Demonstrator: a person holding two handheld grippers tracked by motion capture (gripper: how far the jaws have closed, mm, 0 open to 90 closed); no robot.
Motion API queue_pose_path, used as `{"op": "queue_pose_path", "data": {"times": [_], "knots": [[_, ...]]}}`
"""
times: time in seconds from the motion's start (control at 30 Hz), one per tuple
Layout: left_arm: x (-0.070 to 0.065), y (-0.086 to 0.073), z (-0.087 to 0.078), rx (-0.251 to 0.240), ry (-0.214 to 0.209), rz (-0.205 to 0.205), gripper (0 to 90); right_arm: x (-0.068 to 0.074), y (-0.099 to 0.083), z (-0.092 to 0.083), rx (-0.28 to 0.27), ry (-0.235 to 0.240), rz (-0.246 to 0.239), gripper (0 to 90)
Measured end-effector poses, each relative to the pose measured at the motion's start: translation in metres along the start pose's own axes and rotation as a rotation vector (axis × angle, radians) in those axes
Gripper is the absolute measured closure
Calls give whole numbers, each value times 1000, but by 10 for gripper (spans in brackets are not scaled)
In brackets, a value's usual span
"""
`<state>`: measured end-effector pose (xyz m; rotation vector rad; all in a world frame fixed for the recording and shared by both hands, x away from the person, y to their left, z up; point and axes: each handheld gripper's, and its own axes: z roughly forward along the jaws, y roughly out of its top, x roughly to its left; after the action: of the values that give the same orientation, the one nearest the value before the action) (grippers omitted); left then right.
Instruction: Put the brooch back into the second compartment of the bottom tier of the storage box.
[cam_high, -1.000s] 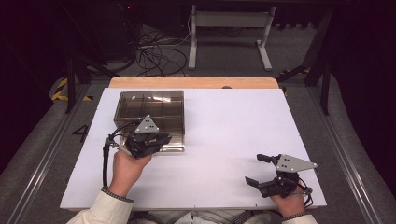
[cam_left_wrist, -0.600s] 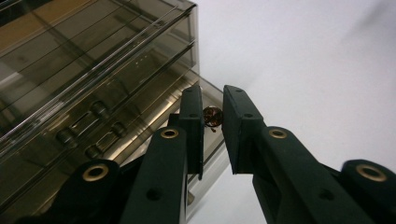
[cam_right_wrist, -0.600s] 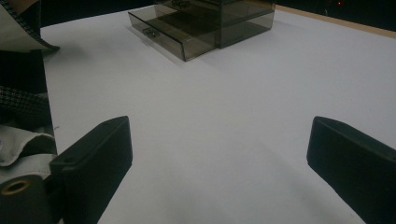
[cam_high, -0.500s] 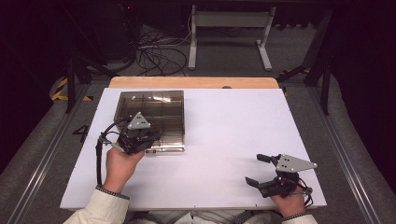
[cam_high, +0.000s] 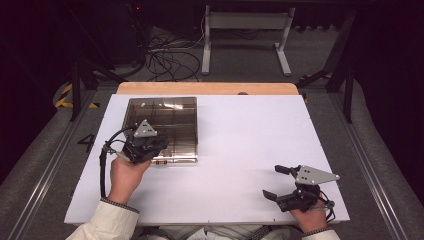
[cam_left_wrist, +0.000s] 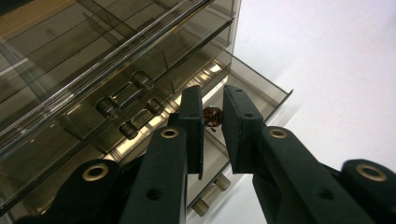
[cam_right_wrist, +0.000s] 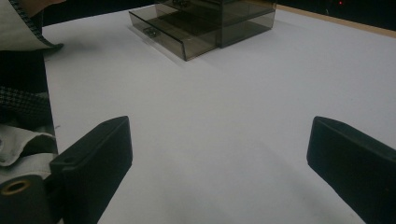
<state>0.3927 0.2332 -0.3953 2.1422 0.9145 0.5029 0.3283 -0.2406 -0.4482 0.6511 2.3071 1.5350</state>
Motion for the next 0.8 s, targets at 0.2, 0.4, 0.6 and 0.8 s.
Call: {"op": "queue_pose_path", "data": {"times": [0.2,0.4,0.6,0.8], "knots": [[4,-6,6,11,12,16,789,0,0,0,0,1,-1,74],[10,-12,12,18,16,11,789,0,0,0,2,2,-4,72],[15,-18,17,36,30,3,788,0,0,0,1,2,-5,72],[19,-23,22,48,32,0,787,0,0,0,2,3,-6,72]]}}
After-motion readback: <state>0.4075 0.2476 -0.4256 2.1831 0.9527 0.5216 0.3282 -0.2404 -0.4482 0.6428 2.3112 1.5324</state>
